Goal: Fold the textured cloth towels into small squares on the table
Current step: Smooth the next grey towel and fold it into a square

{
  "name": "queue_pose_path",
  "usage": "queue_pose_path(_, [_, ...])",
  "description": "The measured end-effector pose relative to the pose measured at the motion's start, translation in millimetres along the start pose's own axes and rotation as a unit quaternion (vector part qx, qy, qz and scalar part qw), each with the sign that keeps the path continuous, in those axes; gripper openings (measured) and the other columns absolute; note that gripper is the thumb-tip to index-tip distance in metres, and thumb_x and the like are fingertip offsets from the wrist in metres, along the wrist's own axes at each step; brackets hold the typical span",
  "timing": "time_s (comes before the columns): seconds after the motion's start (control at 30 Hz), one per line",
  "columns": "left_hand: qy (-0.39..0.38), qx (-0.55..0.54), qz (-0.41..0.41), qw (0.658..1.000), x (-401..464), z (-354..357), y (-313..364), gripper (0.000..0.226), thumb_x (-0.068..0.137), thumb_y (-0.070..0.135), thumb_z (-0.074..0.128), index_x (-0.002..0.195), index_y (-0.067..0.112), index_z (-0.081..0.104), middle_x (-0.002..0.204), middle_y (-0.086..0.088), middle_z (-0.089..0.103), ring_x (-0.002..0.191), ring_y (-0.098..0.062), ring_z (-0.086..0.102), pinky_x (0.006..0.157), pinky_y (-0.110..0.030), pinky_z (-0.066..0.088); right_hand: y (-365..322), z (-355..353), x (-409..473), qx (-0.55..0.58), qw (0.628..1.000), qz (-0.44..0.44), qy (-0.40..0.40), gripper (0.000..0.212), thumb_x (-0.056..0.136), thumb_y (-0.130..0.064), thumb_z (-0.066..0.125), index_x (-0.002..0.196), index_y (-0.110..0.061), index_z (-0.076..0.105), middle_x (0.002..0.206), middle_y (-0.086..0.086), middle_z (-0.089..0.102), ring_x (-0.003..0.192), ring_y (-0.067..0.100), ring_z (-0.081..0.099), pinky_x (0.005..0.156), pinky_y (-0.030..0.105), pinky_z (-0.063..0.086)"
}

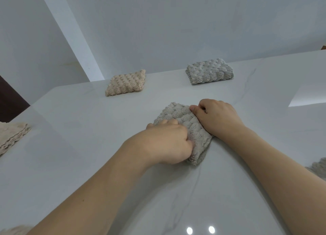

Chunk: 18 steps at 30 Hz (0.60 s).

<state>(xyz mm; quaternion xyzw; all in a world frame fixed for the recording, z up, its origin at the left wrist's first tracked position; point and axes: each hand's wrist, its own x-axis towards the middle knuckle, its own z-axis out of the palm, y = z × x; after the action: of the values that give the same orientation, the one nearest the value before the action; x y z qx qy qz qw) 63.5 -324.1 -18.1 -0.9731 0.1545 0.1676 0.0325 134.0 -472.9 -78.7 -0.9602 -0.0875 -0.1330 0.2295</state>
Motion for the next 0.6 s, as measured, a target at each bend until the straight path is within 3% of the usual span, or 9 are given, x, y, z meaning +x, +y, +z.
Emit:
queue_pose_path(0.2, [0.017, 0.023, -0.005, 1.0, 3, 8, 2, 0.031, 0.094, 0.055, 0.045, 0.1, 0.025, 0.038, 0.129, -0.003, 0.04, 0.128, -0.022, 0.032, 0.108, -0.048, 0.029, 0, 0, 0, 0.002, 1.0, 0.002, 0.0, 0.038, 0.099, -0.048, 0.039, 0.076, -0.019, 0.05, 0.079, 0.004, 0.059, 0.087, 0.03, 0.055, 0.072, 0.033, 0.029])
queue_pose_path(0.3, [0.008, 0.019, -0.004, 1.0, 3, 9, 3, 0.043, 0.092, 0.059, 0.046, 0.114, 0.023, 0.044, 0.133, -0.003, 0.038, 0.13, -0.022, 0.03, 0.109, -0.047, 0.026, 1, 1, 0, 0.001, 1.0, 0.006, -0.002, 0.038, 0.099, -0.048, 0.04, 0.075, -0.019, 0.05, 0.074, -0.001, 0.051, 0.079, 0.026, 0.047, 0.071, 0.033, 0.028])
queue_pose_path(0.43, [-0.007, 0.024, -0.015, 1.0, 3, 11, 4, 0.063, 0.089, 0.065, 0.045, 0.13, 0.018, 0.037, 0.139, -0.003, 0.031, 0.133, -0.022, 0.023, 0.109, -0.043, 0.023, 2, 2, 1, 0.001, 1.0, 0.009, -0.003, 0.04, 0.099, -0.048, 0.04, 0.071, -0.021, 0.048, 0.067, -0.005, 0.045, 0.075, 0.024, 0.043, 0.071, 0.033, 0.028])
queue_pose_path(0.6, [-0.075, 0.012, 0.037, 0.996, -9, -1, -6, 0.07, 0.072, 0.071, 0.062, 0.119, 0.026, 0.037, 0.127, 0.003, 0.032, 0.122, -0.018, 0.027, 0.108, -0.038, 0.028, 3, 2, 1, 0.029, 0.999, 0.012, 0.003, 0.042, 0.098, -0.05, 0.04, 0.065, -0.023, 0.042, 0.066, -0.006, 0.047, 0.076, 0.024, 0.046, 0.07, 0.034, 0.03])
